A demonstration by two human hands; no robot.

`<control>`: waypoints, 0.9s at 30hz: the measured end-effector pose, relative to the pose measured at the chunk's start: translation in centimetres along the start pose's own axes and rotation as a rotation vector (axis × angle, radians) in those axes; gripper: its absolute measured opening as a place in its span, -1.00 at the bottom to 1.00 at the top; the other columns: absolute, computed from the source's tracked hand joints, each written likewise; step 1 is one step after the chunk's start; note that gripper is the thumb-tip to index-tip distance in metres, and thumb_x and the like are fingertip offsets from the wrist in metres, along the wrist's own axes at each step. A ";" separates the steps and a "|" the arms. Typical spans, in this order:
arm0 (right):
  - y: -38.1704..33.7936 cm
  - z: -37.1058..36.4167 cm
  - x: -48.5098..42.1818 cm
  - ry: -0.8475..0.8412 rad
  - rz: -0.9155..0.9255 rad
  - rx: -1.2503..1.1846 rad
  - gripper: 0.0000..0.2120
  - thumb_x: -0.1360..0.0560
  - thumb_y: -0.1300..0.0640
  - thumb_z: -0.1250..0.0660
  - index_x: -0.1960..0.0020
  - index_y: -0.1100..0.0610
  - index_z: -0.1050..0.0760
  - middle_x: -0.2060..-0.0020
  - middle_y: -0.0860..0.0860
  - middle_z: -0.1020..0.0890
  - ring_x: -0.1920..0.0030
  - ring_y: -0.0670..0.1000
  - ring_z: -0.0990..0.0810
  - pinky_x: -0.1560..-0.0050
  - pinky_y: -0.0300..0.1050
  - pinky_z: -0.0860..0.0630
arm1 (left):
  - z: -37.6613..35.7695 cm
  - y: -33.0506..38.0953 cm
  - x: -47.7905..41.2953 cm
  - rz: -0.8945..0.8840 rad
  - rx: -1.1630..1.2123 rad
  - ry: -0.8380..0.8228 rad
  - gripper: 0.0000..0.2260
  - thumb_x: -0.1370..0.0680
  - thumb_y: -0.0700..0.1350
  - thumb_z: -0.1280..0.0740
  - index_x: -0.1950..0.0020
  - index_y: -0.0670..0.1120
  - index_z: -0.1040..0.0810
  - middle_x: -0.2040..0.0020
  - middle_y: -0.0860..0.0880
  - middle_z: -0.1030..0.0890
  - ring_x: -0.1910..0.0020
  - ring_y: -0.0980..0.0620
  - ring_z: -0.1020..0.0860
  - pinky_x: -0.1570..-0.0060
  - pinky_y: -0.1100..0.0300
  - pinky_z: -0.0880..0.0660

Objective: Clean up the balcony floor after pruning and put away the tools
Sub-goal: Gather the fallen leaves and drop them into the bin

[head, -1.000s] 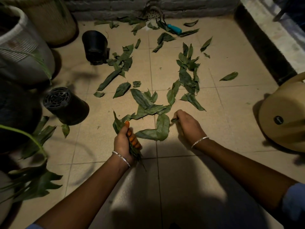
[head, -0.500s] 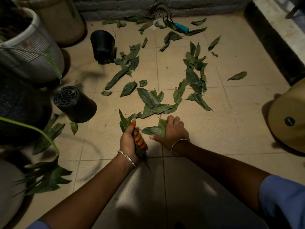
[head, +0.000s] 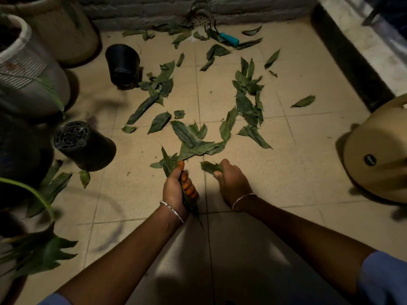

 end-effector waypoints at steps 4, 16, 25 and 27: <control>2.1 1.1 -0.1 -0.122 -0.421 -0.988 -0.78 -0.65 0.28 -0.10 -0.23 0.30 -0.42 0.27 0.12 -0.52 0.28 0.07 -0.52 0.23 -0.03 -0.54 | -1.6 -0.6 -1.3 -0.001 -0.013 -0.066 -0.54 -0.60 0.08 -0.23 0.48 -0.02 -0.28 0.58 0.03 -0.21 0.64 0.08 -0.19 0.56 0.29 -0.10; -4.8 12.5 -0.3 -0.262 -0.537 -1.972 -0.77 -0.59 0.04 -0.18 0.14 0.14 -0.49 0.45 -0.03 -0.37 0.57 -0.12 -0.26 0.64 -0.28 -0.25 | -10.7 6.5 7.4 0.004 0.101 -0.135 -0.65 -0.56 0.08 -0.29 0.36 -0.02 -0.34 0.52 0.07 -0.27 0.59 0.13 -0.26 0.55 0.31 -0.20; -15.2 29.6 7.1 -0.370 -0.486 -2.051 -0.67 -0.64 -0.05 -0.10 0.16 0.11 -0.45 0.52 -0.07 -0.30 0.55 -0.15 -0.08 0.71 -0.32 -0.18 | -20.4 13.4 23.8 0.100 0.229 -0.242 -0.70 -0.54 0.12 -0.29 0.32 -0.02 -0.42 0.47 0.09 -0.34 0.54 0.19 -0.35 0.59 0.35 -0.32; -18.8 33.5 9.4 -0.405 -0.460 -2.087 -0.70 -0.63 -0.04 -0.14 0.16 0.12 -0.46 0.51 -0.07 -0.30 0.55 -0.15 -0.10 0.69 -0.32 -0.16 | -22.5 15.4 28.1 0.118 0.279 -0.278 -0.71 -0.53 0.12 -0.29 0.30 -0.02 -0.43 0.47 0.10 -0.35 0.53 0.19 -0.37 0.58 0.35 -0.33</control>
Point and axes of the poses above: each hand's wrist, its own x-axis away from the middle knuckle, its own z-axis out of the back of the hand, y = z × x, the point moved 7 cm from there along -x, towards the middle knuckle
